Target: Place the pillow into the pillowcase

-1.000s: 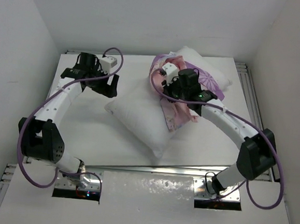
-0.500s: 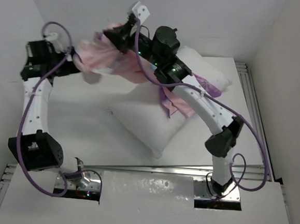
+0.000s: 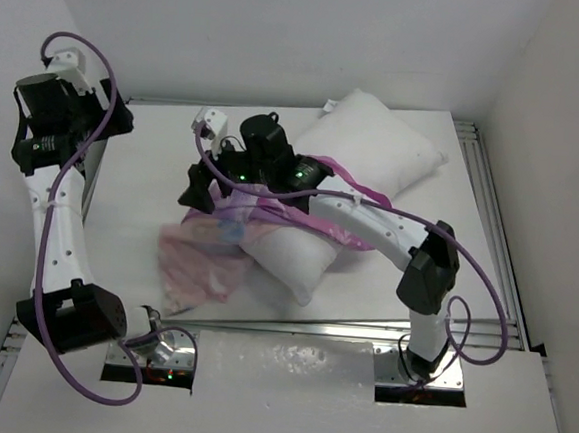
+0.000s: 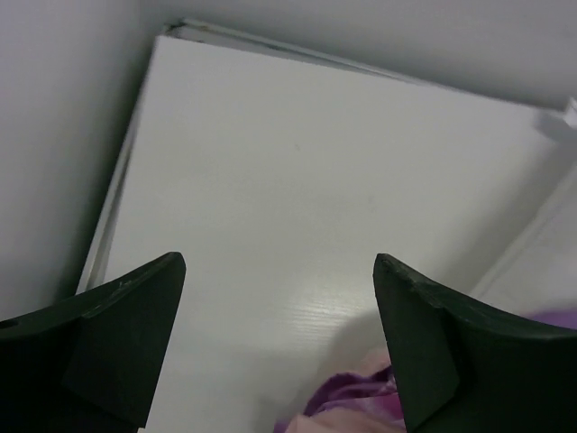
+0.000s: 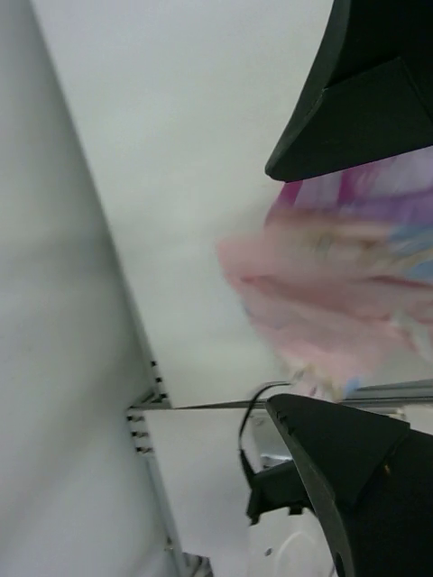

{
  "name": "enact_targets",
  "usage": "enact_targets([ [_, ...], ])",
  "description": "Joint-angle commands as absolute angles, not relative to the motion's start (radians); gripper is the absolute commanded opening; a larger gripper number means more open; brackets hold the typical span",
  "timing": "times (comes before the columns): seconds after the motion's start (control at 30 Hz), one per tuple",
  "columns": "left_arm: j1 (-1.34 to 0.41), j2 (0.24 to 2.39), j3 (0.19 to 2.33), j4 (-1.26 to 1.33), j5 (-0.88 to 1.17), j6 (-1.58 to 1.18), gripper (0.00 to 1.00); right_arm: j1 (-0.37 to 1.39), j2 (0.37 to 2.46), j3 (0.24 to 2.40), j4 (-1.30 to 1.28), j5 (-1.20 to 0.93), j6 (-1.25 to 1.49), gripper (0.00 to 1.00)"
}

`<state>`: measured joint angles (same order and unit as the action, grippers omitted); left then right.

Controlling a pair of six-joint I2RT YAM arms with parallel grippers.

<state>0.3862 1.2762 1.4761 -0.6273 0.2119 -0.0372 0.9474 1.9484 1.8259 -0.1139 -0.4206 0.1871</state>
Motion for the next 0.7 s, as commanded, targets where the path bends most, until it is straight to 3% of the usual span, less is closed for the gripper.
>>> enact_targets([
  [0.0,0.336,1.278,1.459,-0.601,0.481,0.128,0.83,0.942,1.755,1.820,-0.244,-0.361,0.104,0.99],
  [0.23,-0.050,1.295,1.326,-0.897,0.434,0.601,0.81,0.910,1.406,1.486,-0.339,-0.019,0.023,0.99],
  [0.3,-0.104,1.295,1.267,-0.954,0.420,0.678,0.76,0.868,1.353,1.363,-0.402,0.050,0.029,0.68],
  [0.33,-0.112,1.293,1.252,-1.004,0.417,0.740,0.74,0.853,1.298,1.318,-0.406,0.079,0.020,0.40],
  [0.4,-0.120,1.284,1.206,-1.041,0.413,0.800,0.70,0.853,1.246,1.229,-0.408,0.080,-0.038,0.45],
  [0.5,-0.120,1.258,1.140,-1.069,0.376,0.879,0.72,0.853,1.195,1.099,-0.388,0.003,-0.081,0.83],
  [0.67,-0.120,1.243,1.066,-1.033,0.336,0.876,0.80,0.851,1.262,1.057,-0.322,0.024,-0.098,0.88],
])
